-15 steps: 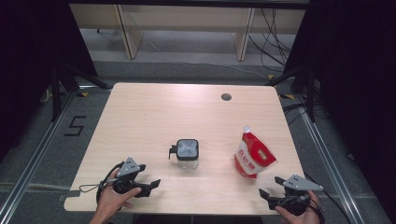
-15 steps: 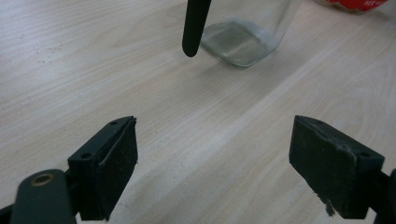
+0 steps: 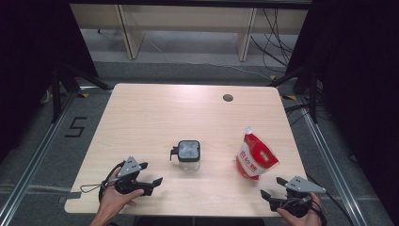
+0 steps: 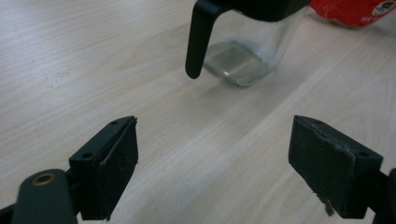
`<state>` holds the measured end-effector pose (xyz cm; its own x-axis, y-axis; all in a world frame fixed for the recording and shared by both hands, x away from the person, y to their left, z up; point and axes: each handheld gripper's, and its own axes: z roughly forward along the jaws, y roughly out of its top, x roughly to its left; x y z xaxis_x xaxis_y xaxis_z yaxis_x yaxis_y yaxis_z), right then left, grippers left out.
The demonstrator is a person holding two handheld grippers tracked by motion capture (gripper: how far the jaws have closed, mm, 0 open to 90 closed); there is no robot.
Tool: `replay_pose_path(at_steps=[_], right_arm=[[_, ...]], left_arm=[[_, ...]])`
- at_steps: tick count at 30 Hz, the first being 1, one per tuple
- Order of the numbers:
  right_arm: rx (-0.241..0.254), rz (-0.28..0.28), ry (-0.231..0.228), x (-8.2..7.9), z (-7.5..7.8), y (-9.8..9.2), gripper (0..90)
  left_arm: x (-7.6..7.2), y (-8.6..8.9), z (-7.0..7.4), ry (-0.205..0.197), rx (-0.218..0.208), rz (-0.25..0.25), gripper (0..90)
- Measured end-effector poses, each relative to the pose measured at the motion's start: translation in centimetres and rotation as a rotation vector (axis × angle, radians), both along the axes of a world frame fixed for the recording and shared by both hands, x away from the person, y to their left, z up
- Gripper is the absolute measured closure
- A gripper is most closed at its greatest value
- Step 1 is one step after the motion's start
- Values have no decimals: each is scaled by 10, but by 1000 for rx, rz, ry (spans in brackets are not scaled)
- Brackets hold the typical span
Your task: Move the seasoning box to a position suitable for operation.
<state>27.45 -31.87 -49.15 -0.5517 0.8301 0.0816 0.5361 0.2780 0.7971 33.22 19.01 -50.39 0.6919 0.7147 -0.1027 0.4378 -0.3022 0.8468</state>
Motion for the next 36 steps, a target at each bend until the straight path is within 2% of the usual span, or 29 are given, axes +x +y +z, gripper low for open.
replay_pose_path(at_steps=[1, 3, 4, 6, 8, 9, 11, 12, 13, 14, 15, 16, 18, 19, 20, 21, 22, 24, 25, 26, 28, 32, 33, 34, 35, 36], right_arm=[[-23, 11, -25, 1, 1, -1, 214], [-14, 13, -35, 1, 2, 1, 216], [-4, -1, -11, 0, 2, 3, 217], [-10, 3, -21, 0, 2, 3, 219], [11, -14, 11, -2, 2, 4, 220], [-21, 11, -40, 1, 2, 1, 221], [-23, 9, -48, 1, 3, 1, 225], [4, -6, -12, -2, 3, 3, 227], [2, -11, -11, -2, 3, 3, 229], [-9, 3, -34, 0, 3, 2, 232], [-3, 5, -24, -1, 3, 3, 238], [-23, 20, -51, 1, 2, 1, 241], [-27, 22, -46, 1, 2, 2, 241], [-7, 12, -19, -1, 3, 4, 243], [-8, 15, -20, -1, 3, 4, 244], [-4, 6, 3, -3, 4, 5, 247], [-8, 12, -7, -2, 4, 5, 250], [-8, 8, -20, -2, 3, 5, 254], [-5, 13, -24, -2, 3, 4, 255], [-2, 5, -12, -2, 3, 4, 257], [0, 10, -23, -2, 3, 4, 263], [-5, 11, -20, -1, 3, 5, 264], [-12, 20, -28, -2, 3, 6, 266], [-38, 38, -59, 0, 4, 4, 267], [-36, 38, -62, 0, 3, 4, 269], [-30, 39, -62, 0, 3, 4, 270]], left_arm=[[1, -1, 0, 0, -10, 6, 158], [6, -3, 2, -2, -23, 14, 167], [8, -5, 3, -8, -16, 15, 170], [13, -8, 4, -16, -21, 11, 179], [15, -9, 5, -18, -20, 10, 190], [19, -12, 5, -22, -18, 8, 199], [28, -18, 5, -25, -14, -4, 223], [30, -20, 6, -23, -10, -2, 236], [32, -22, 6, -31, -6, -8, 249], [35, -24, 6, -29, -6, -7, 253], [36, -25, 5, -30, -1, -2, 256], [39, -27, 4, -25, -3, -3, 268], [41, -28, 3, -30, -2, -13, 286], [45, -31, 2, -38, 22, -23, 311], [45, -31, 2, -38, 22, -23, 319], [53, -34, 1, -59, 59, -41, 348], [55, -36, -1, -62, 47, -43, 372], [56, -37, 0, -63, 53, -49, 414], [58, -40, 0, -65, 48, -72, 447], [59, -42, 1, -72, 50, -90, 460], [61, -43, 1, -87, 54, -108, 523], [63, -45, -1, -85, 53, -120, 645], [64, -46, 0, -109, 56, -139, 668], [64, -46, 0, -109, 56, -139, 685], [64, -46, 0, -117, 63, -135, 712], [64, -45, -1, -100, 40, -135, 735]])
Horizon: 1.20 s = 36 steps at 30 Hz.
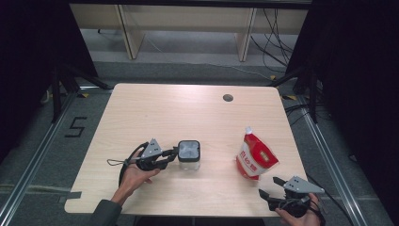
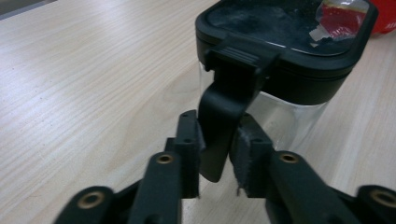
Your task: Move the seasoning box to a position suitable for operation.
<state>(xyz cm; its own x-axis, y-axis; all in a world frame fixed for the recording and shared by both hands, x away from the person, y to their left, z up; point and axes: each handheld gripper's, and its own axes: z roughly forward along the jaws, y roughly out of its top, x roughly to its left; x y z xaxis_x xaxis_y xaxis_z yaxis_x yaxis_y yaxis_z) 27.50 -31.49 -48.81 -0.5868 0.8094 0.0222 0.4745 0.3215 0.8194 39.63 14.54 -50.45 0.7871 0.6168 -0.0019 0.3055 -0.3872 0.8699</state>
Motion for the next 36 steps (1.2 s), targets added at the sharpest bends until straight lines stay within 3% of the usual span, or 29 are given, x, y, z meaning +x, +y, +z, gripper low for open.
replay_pose_path(at_steps=[1, 10, 12, 13, 15, 18, 19, 25, 29, 30, 31, 32, 33, 35, 36], right_arm=[[28, -18, 36, -2, 0, 2, 272], [19, -15, 33, -2, 0, 0, 279], [17, -8, 28, -1, 0, 0, 282], [39, -25, 51, -4, 1, 2, 283], [9, -7, 5, -1, 0, -2, 284], [12, -7, 4, -1, 0, -2, 286], [36, -20, 40, -3, 1, 1, 288], [41, -12, 64, -4, 1, 3, 293], [13, 6, 20, -1, 1, 1, 301], [13, 6, 20, -1, 1, 1, 301], [34, -8, 55, -4, 1, 4, 307], [8, 10, 14, -1, 1, 2, 311], [36, -7, 63, -4, 1, 5, 312], [32, 14, 56, -3, 1, 6, 313], [44, 4, 77, -5, 2, 8, 313]], left_arm=[[0, 0, 0, -4, -3, -1, 739], [-18, -5, 3, -12, 35, -44, 739], [-20, -6, 2, 4, 15, -40, 739], [-24, -6, 3, -1, 28, -45, 739], [-30, -9, 2, 3, 17, -47, 739], [-41, -16, 3, 3, 13, -74, 740], [-43, -17, 3, 3, 3, -82, 740], [-47, -19, 3, 1, 16, -85, 739], [-49, -19, 2, 8, 3, -97, 738], [-49, -19, 2, 8, 3, -97, 738], [-49, -19, 2, 0, 15, -113, 738], [-49, -20, 1, 3, 6, -130, 739], [-51, -22, 1, -2, 6, -149, 739], [-52, -25, 2, -5, 7, -164, 739], [-53, -25, 2, -5, 24, -171, 739]])
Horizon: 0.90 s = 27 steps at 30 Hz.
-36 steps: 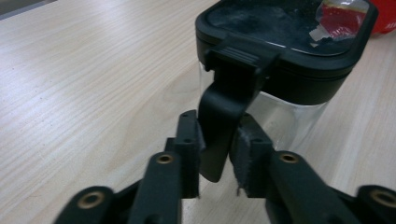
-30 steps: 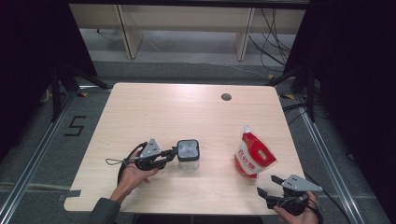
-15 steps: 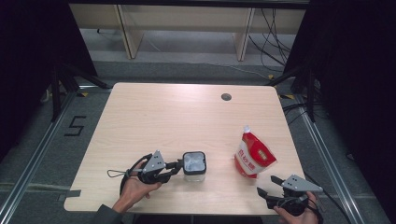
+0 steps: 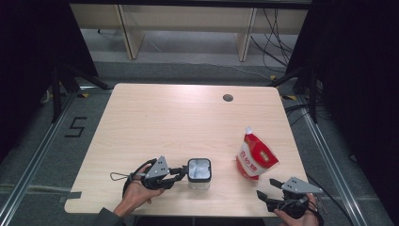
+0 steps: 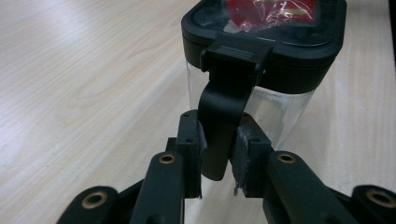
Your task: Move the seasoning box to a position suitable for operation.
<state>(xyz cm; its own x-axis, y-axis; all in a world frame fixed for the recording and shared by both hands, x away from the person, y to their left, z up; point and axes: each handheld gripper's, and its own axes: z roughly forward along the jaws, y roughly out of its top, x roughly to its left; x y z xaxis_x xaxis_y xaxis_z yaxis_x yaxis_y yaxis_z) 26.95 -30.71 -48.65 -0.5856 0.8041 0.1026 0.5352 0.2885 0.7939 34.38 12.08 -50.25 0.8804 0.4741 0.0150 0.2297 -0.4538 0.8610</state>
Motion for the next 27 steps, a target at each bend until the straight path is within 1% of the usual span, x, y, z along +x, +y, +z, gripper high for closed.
replay_pose_path(at_steps=[1, 2, 3, 4, 5, 6, 7, 8, 9, 10, 11, 12, 13, 14, 15, 16, 17, 18, 19, 20, 21, 22, 23, 24, 25, 26, 27], right_arm=[[-19, 37, -35, 3, 0, -1, 314], [2, 15, -7, 0, 0, 2, 314], [-15, 44, -36, 2, -1, 1, 314], [-15, 44, -36, 2, -1, 1, 314], [-3, 31, -10, 0, -1, 3, 315], [-17, 48, -36, 3, -2, 2, 315], [-14, 44, -20, 2, -2, 2, 316], [-18, 45, -23, 3, -2, 1, 316], [-18, 46, -24, 3, -2, 1, 315], [-19, 47, -24, 3, -2, 1, 315], [1, 27, 4, -1, -1, 3, 315], [-4, 33, -17, 0, -1, 3, 315], [-10, 48, -10, 0, -1, 3, 315], [-4, 41, -3, -1, 0, 4, 315], [-18, 55, -28, 0, 0, 3, 314], [-18, 55, -28, 0, 0, 3, 314], [-13, 72, -40, 0, -1, 3, 311], [-21, 72, -46, 0, 0, 3, 310], [-18, 73, -37, -1, 0, 3, 307], [-13, 76, -36, -1, 0, 4, 304], [-13, 76, -36, -1, 0, 4, 304], [-20, 84, -43, -1, 0, 3, 301], [-21, 94, -70, -1, 0, 1, 299], [2, 92, -49, -1, 0, 1, 299], [2, 90, -51, -1, 0, 1, 298], [2, 90, -51, -1, 0, 1, 298], [-6, 93, -58, -1, -1, 1, 298]], left_arm=[[0, -1, 0, 2, -12, -8, 738], [-1, -1, -1, 7, -22, -7, 738], [-1, -1, 0, 7, -19, -9, 737], [-1, -1, 0, 7, -19, -9, 737], [-1, 0, -1, 17, -25, -13, 736], [1, 1, -1, 21, -26, -17, 736], [2, 1, -1, 11, -28, -23, 735], [4, 2, -1, -3, -15, -33, 733], [2, 0, -2, 21, -38, -10, 728], [3, 1, -1, 15, -27, -4, 709], [4, 1, -1, 13, -29, -2, 675], [4, 1, -1, 20, -31, 12, 651], [3, 1, 0, 27, -37, 22, 606], [3, 3, 1, 24, -37, 29, 551], [2, 4, 3, 19, -38, 30, 506], [2, 4, 3, 19, -38, 30, 479], [-2, 7, 6, 31, -53, 42, 426], [-3, 10, 7, 29, -59, 42, 395], [-5, 11, 7, 42, -67, 56, 356], [-5, 11, 7, 42, -67, 56, 329], [-8, 14, 8, 64, -78, 73, 329], [-9, 18, 9, 62, -76, 78, 315], [-12, 22, 11, 81, -93, 99, 300], [-12, 22, 11, 81, -93, 99, 294], [-15, 26, 15, 91, -121, 116, 286], [-15, 26, 15, 91, -121, 116, 283], [-15, 28, 19, 88, -148, 122, 283]])
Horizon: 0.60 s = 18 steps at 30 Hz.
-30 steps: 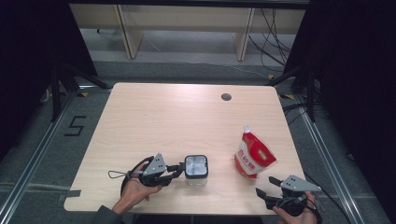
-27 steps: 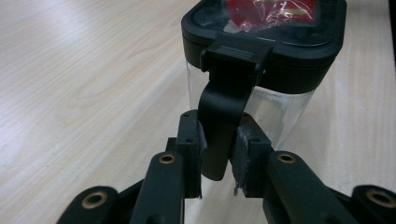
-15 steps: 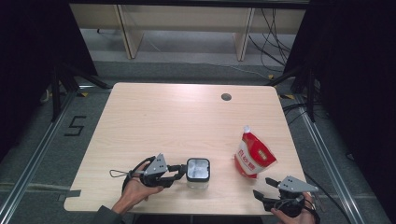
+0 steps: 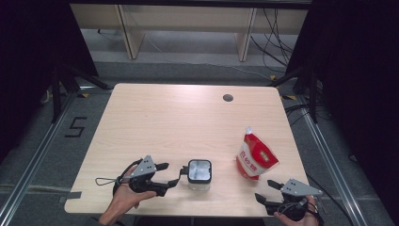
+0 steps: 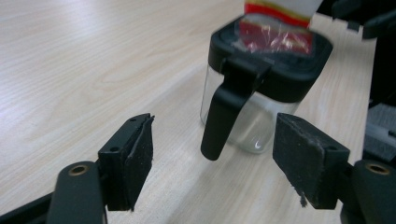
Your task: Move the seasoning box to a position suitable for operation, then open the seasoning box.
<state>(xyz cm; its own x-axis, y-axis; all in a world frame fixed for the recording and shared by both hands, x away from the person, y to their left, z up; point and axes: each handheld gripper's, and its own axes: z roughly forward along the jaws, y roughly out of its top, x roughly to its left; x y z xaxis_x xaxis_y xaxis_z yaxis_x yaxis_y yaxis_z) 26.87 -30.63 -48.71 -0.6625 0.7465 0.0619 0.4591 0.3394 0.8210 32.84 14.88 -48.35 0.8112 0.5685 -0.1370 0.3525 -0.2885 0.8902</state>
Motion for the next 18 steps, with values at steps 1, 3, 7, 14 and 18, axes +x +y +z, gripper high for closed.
replay_pose_path(at_steps=[1, 3, 7, 14, 18], right_arm=[[-2, -3, -2, 0, 0, 1, 298], [3, 7, 13, -1, 0, 4, 298], [-19, -1, 19, -2, 0, 4, 295], [-19, 11, 8, -1, -1, 6, 295], [-22, 23, 9, -1, -1, 8, 302]], left_arm=[[-1, 1, 3, 6, -19, 10, 284], [0, 4, 7, -11, -32, -4, 295], [-2, 4, 15, -11, -50, 38, 308], [-1, 1, 25, -12, -64, 61, 362], [-2, -7, 29, -32, -70, 40, 532]])
